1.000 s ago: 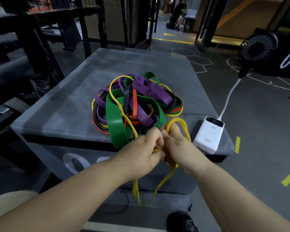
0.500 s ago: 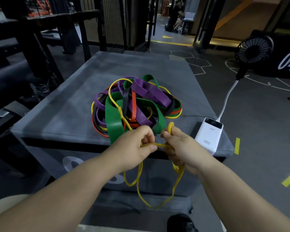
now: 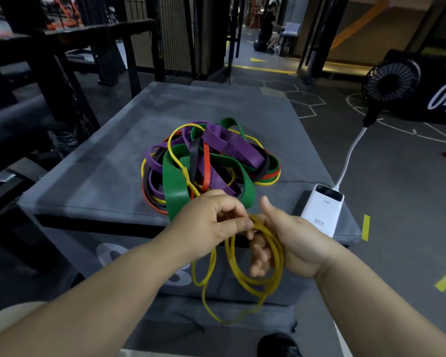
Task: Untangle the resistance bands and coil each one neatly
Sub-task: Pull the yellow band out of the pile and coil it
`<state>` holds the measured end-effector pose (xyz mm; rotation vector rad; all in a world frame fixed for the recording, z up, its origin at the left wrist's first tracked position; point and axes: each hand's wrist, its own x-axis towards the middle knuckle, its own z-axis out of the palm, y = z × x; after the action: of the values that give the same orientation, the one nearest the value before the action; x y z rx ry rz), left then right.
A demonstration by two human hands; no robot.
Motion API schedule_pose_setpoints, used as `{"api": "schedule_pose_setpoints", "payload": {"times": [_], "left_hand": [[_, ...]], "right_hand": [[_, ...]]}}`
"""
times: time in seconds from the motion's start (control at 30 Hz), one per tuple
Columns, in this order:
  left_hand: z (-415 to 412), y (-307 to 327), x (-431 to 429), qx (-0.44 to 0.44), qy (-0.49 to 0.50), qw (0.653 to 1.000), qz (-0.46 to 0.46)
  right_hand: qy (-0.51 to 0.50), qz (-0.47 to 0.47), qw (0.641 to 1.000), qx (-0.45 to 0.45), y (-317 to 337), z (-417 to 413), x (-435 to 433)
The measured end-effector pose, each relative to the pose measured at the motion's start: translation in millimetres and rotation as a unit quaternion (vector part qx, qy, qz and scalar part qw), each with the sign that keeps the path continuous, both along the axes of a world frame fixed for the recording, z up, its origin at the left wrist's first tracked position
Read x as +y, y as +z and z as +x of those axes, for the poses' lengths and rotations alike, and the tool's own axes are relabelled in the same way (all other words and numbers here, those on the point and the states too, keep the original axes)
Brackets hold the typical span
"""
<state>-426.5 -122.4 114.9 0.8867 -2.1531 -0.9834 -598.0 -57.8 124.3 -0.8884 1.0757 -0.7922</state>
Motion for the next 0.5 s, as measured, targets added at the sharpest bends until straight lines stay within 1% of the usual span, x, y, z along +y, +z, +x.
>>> {"api": "schedule_pose_setpoints", "payload": {"times": [0.03, 0.17, 0.3, 0.4, 0.47, 0.5], "left_hand": [[-1, 0, 2, 0.013, 0.011, 1.000, -0.007], [-2, 4, 7, 0.078, 0.033, 0.996, 0.024], [0, 4, 5, 0.085, 0.072, 0.994, -0.020], [-1, 0, 3, 0.100, 0.051, 0.994, -0.011], [-2, -5, -1, 0.075, 0.019, 0.997, 0.002], [-2, -7, -3, 0.061, -0.006, 0.998, 0.025]], "right_hand": [[-0.003, 0.001, 1.000, -0.009, -1, 0, 0], [0.020, -0.001, 1.000, -0.004, -5, 1, -1], [0.061, 0.026, 0.997, -0.044, -5, -2, -2], [0.091, 0.037, 0.992, -0.085, -6, -5, -2], [0.117, 0.034, 0.984, -0.132, -7, -8, -3], [0.133, 0.026, 0.978, -0.158, -8, -10, -3]]}}
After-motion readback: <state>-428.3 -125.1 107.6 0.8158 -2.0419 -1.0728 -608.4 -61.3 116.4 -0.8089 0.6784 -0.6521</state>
